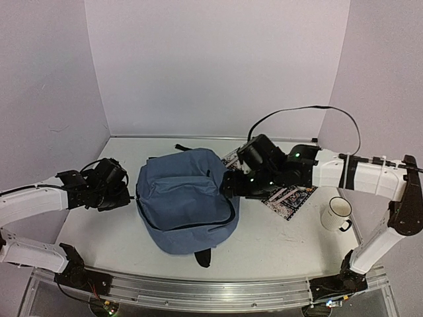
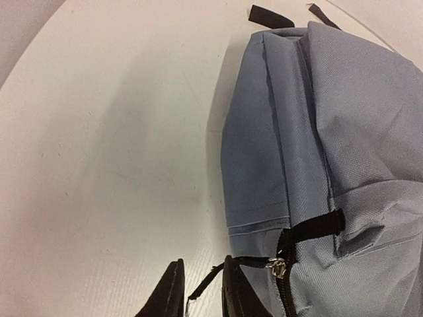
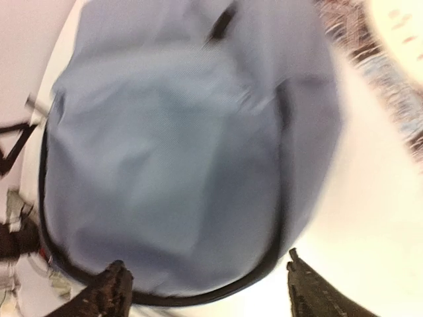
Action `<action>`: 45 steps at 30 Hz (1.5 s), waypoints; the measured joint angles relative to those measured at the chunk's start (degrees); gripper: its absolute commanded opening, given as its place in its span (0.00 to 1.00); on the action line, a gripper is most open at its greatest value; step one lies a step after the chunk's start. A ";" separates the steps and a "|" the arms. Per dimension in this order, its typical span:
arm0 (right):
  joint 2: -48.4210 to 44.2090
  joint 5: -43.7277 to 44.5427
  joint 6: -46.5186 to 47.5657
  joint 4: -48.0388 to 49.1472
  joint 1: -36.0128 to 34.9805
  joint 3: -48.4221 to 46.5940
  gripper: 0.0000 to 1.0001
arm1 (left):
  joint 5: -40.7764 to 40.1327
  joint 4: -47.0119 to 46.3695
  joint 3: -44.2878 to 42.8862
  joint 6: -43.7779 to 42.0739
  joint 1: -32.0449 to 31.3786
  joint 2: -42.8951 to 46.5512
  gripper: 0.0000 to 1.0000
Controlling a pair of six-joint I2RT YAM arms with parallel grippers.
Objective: Pack the student bag
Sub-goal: Reset both arms
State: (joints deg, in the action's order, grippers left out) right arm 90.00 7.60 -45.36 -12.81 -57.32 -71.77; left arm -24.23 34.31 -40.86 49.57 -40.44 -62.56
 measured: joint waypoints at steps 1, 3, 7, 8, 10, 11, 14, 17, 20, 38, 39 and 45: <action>-1.01 1.72 1.21 -0.12 1.60 0.24 0.89 | -0.66 -0.07 -0.02 -0.09 0.15 0.55 0.45; -3.12 4.94 4.37 -0.13 5.16 0.51 0.93 | -1.97 -0.27 -0.26 -0.69 0.45 1.62 0.55; -6.74 11.32 11.16 2.56 12.83 1.42 0.98 | -3.81 -0.64 -3.54 -3.68 3.06 1.61 0.75; -7.56 12.90 12.85 3.72 14.78 1.92 0.98 | -4.10 -1.00 -4.57 -4.80 4.23 1.46 0.78; -9.07 15.19 16.02 6.17 18.44 3.14 0.98 | -3.72 -2.14 -6.62 -7.03 7.61 1.14 0.84; -9.88 15.93 17.41 7.43 20.37 3.86 0.98 | -3.27 -2.83 -7.56 -8.15 9.70 1.03 0.88; -13.15 17.53 21.31 11.93 26.34 6.83 0.98 | -0.80 -4.93 -10.17 -11.68 17.46 0.95 0.95; -18.17 18.92 24.62 14.54 31.42 9.78 0.98 | 2.02 -5.99 -12.54 -14.47 24.21 0.91 0.99; -25.46 21.61 28.06 15.86 34.00 12.24 0.98 | 4.80 -7.12 -14.05 -17.33 30.25 1.77 1.00; -70.23 31.15 43.81 18.90 34.16 23.24 0.98 | 3.59 -12.61 -24.49 -32.36 36.12 24.79 0.99; -70.46 31.14 44.46 18.89 34.16 23.55 0.98 | 3.27 -13.35 -24.38 -32.87 36.12 25.84 0.99; -70.13 31.02 45.83 18.67 34.16 24.79 0.98 | 3.09 -16.32 -20.73 -33.73 36.12 29.24 0.99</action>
State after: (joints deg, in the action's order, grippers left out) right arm 19.87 38.61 0.47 5.86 -23.16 -46.98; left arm -21.14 17.99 -61.59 15.85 -4.32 -33.32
